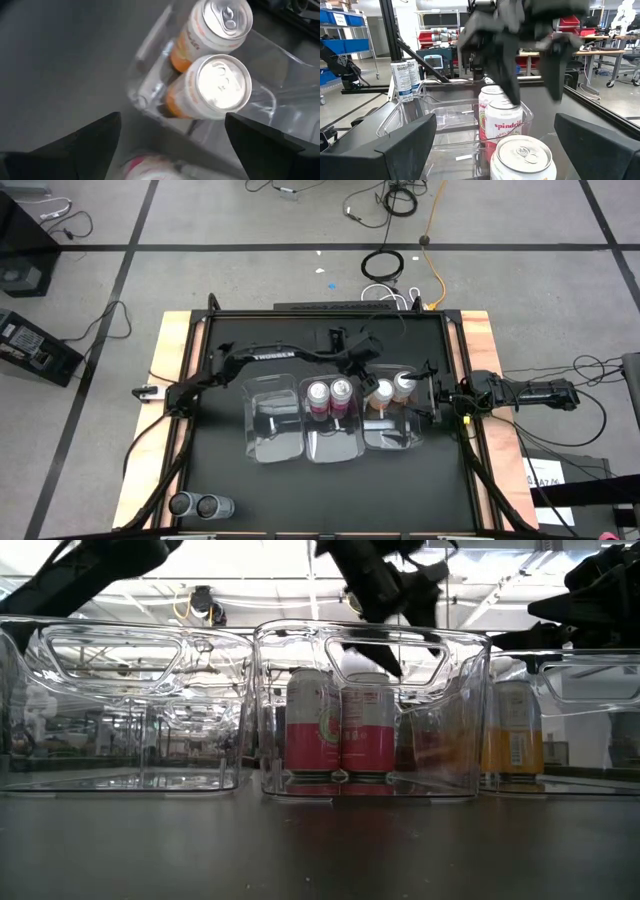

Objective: Sort soda cans
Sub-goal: Put the right white soda can into the left transparent bin

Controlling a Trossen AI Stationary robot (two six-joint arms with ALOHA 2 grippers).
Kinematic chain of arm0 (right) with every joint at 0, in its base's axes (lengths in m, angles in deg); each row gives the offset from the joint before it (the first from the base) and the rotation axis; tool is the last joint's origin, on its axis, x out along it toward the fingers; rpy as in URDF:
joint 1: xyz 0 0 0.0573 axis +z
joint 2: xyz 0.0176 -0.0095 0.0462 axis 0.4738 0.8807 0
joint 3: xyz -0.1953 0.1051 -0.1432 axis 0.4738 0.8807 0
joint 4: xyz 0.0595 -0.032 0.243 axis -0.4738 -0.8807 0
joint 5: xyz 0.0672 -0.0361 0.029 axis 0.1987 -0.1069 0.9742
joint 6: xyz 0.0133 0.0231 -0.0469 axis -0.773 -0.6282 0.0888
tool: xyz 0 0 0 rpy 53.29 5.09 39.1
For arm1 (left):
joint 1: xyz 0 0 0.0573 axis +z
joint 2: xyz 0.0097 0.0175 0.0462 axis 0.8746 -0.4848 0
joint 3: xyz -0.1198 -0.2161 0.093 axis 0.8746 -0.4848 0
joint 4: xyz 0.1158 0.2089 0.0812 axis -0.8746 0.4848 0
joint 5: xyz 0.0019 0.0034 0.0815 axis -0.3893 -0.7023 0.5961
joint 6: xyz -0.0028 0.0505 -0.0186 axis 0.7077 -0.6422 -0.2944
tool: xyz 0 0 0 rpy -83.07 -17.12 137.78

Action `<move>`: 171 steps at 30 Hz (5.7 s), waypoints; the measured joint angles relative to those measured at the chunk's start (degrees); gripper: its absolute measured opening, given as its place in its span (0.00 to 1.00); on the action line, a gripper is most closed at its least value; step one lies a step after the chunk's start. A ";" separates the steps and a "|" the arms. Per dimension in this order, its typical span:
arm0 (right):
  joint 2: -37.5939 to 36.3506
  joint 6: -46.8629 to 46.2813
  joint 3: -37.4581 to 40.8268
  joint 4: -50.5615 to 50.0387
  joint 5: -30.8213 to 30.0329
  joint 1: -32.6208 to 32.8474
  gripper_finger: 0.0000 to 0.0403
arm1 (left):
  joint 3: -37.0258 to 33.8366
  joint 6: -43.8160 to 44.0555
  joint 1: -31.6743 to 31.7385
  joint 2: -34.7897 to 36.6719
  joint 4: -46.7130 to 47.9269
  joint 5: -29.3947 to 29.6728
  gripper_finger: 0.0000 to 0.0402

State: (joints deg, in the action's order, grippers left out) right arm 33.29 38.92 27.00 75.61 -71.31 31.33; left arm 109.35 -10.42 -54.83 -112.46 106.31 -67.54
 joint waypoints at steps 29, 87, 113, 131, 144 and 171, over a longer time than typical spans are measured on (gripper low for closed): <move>0.02 0.04 0.00 0.02 0.01 0.00 0.99 | -0.37 -11.56 -11.27 20.29 24.25 9.88 0.91; 0.02 0.02 0.00 0.02 0.02 0.00 0.99 | -89.68 35.36 -34.70 96.34 -9.40 11.15 0.91; 0.00 0.02 0.00 0.02 0.02 -0.01 0.99 | -69.36 43.99 -34.36 76.25 8.47 16.22 0.91; 0.00 0.02 0.01 0.02 0.00 -0.01 0.99 | -53.37 79.03 -48.74 56.05 15.51 4.87 0.91; 0.02 0.02 0.00 0.02 0.01 -0.01 0.99 | -53.37 92.30 -57.16 51.02 16.05 4.97 0.91; 0.01 0.02 0.00 0.02 0.01 0.00 0.99 | -54.05 63.42 -66.36 50.98 15.57 3.37 0.91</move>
State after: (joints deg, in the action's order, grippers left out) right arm 33.30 38.94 27.00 75.63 -71.30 31.33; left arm 55.30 53.00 -121.19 -61.48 121.88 -64.17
